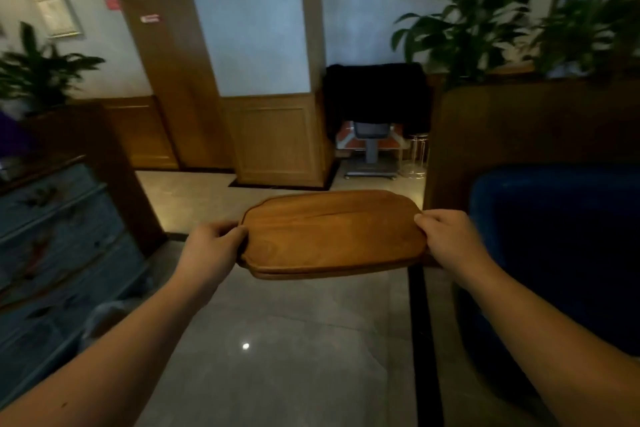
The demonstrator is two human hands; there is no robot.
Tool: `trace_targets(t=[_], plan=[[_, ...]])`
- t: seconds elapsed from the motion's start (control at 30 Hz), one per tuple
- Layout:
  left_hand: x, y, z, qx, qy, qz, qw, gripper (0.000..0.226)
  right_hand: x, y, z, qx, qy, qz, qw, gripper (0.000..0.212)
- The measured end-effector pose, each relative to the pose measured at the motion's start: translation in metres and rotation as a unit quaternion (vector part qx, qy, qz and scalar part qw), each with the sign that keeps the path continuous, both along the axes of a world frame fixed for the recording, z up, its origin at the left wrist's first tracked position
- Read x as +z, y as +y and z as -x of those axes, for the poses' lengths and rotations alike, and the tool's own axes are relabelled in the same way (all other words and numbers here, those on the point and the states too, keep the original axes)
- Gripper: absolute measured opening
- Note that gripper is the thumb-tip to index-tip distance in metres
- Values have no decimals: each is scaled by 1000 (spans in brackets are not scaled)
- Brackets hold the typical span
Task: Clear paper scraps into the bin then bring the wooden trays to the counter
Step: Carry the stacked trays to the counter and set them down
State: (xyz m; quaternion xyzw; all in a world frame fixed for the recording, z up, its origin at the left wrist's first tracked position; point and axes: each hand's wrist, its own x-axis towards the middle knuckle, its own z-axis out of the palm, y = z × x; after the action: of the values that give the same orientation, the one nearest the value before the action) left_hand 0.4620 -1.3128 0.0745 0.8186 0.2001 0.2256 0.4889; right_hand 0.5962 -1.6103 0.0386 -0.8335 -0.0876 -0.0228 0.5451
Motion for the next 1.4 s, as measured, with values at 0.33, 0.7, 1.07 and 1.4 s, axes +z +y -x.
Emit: trace_targets(t=[0.33,0.7,1.07,1.4], plan=[[13,179,113,222,-24,-13,975,45,7,259,15,155,-31,6,987,46],[-3,352,172,422,-7,4,906,40,-5,534,9,363,0,-30,931,52],[5,475,207,537,-31,40,842,20,15,765,15,514,-68,-42,854,40],[1,601,261,599,-40,55,798,16,9,936,72,613,-28,-51,788,51]])
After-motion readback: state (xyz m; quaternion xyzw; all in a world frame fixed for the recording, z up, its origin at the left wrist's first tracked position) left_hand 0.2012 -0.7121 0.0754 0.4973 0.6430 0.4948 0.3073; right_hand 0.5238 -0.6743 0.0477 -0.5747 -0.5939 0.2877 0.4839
